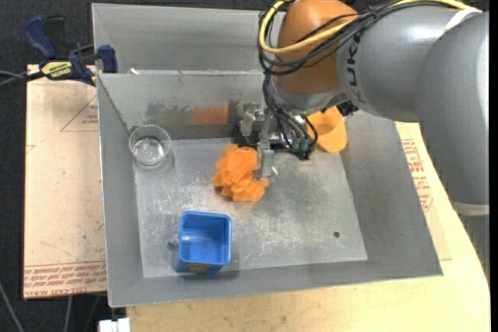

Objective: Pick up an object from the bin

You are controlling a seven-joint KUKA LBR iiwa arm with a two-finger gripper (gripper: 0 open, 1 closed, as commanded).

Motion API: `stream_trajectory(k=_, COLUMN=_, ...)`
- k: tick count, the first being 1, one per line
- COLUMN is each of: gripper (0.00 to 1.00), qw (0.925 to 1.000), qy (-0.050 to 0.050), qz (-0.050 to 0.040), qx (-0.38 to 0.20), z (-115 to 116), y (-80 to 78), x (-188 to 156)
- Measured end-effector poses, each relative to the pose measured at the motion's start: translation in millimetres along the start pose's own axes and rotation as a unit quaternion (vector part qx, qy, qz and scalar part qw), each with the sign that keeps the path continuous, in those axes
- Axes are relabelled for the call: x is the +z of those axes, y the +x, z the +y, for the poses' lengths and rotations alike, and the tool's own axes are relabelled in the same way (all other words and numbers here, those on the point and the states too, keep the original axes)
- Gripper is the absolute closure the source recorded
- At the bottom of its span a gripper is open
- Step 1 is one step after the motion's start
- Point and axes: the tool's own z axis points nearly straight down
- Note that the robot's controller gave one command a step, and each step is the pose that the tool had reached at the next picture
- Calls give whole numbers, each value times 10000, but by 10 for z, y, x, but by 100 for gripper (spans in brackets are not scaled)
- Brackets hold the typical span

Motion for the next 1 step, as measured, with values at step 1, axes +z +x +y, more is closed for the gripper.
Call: stream_trajectory(k=1, gripper=0, qw=10000, qy=-1, qz=-31, qx=4, z=-2, y=-14, x=-51)
